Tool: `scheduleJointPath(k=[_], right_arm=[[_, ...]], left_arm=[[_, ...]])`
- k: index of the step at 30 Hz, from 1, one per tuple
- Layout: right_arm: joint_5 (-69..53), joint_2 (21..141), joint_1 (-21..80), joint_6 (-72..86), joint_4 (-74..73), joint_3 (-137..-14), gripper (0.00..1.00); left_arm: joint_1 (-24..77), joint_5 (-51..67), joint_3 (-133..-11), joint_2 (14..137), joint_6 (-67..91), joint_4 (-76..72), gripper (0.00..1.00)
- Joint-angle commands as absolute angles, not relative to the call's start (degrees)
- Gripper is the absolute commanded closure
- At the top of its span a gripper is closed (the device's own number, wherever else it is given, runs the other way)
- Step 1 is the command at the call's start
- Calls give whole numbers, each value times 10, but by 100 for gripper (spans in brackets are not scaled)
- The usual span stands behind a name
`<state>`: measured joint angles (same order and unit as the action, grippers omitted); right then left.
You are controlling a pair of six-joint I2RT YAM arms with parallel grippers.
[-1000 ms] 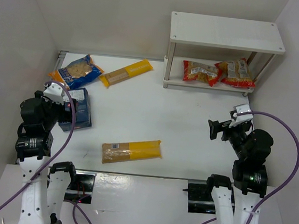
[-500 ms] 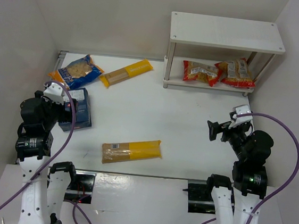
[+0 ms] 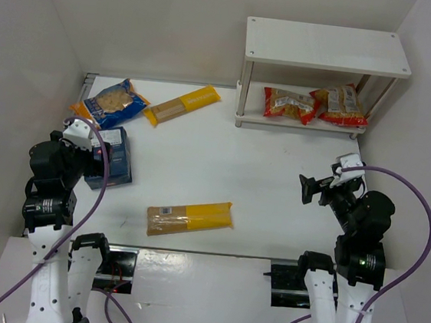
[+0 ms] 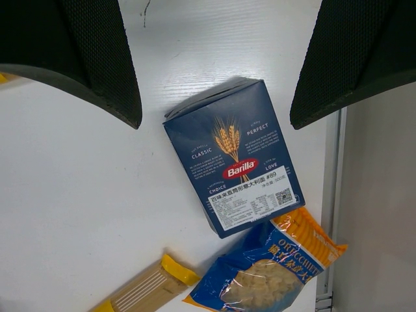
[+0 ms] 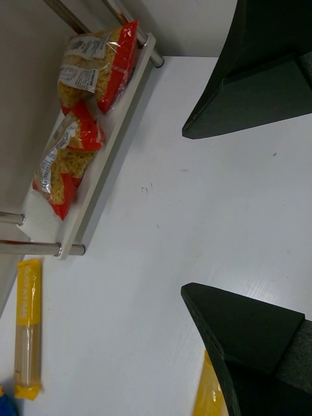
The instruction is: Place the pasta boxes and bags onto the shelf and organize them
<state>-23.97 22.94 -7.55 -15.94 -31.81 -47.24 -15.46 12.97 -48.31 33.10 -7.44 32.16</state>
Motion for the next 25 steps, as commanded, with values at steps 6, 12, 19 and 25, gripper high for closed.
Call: scheduleJointPath(k=[6, 12, 19, 25], right_arm=[[-231, 220, -79, -161, -316, -475, 0], [-231, 220, -79, -161, -316, -475, 0], [-231, 220, -79, -161, -311, -475, 0], [-231, 220, -79, -156, -311, -475, 0]], left_arm=[[-158, 144, -490, 325, -81, 311, 0], [-158, 144, -490, 325, -81, 311, 0], [-158, 144, -490, 325, -81, 311, 0], [-158, 144, -490, 325, -81, 311, 0]])
